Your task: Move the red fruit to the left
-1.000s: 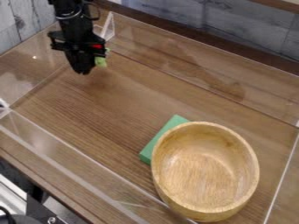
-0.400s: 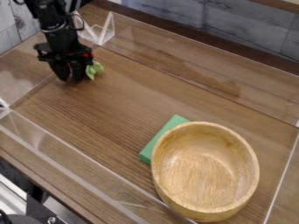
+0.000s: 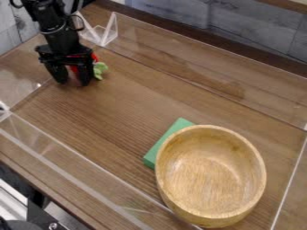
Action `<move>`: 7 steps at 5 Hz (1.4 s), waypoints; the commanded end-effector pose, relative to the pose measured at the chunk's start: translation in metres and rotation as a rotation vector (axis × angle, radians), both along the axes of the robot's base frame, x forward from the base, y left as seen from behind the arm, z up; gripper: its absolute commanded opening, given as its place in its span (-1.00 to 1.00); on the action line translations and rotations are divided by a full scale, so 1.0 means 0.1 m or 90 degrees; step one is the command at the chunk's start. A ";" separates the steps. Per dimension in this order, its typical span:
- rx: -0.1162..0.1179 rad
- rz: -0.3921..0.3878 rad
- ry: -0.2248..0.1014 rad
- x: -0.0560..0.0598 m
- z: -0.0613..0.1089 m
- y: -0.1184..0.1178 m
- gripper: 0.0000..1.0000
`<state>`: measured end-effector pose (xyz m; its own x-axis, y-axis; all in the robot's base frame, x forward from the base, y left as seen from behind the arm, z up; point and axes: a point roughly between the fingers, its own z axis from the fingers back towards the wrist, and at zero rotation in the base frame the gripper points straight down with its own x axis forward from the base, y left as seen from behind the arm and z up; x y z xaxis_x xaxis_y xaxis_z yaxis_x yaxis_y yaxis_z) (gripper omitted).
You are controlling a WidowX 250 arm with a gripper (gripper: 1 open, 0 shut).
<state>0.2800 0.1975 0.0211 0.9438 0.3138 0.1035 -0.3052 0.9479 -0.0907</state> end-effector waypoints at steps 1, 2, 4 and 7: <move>0.018 0.008 -0.023 0.05 0.08 0.17 -1.00; 0.010 0.011 -0.028 0.07 0.07 0.21 -1.00; -0.001 0.041 -0.025 -0.08 0.18 0.24 1.00; -0.015 0.014 -0.026 0.08 0.38 0.17 1.00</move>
<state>0.2780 0.2055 0.0327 0.9381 0.3426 0.0510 -0.3314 0.9305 -0.1559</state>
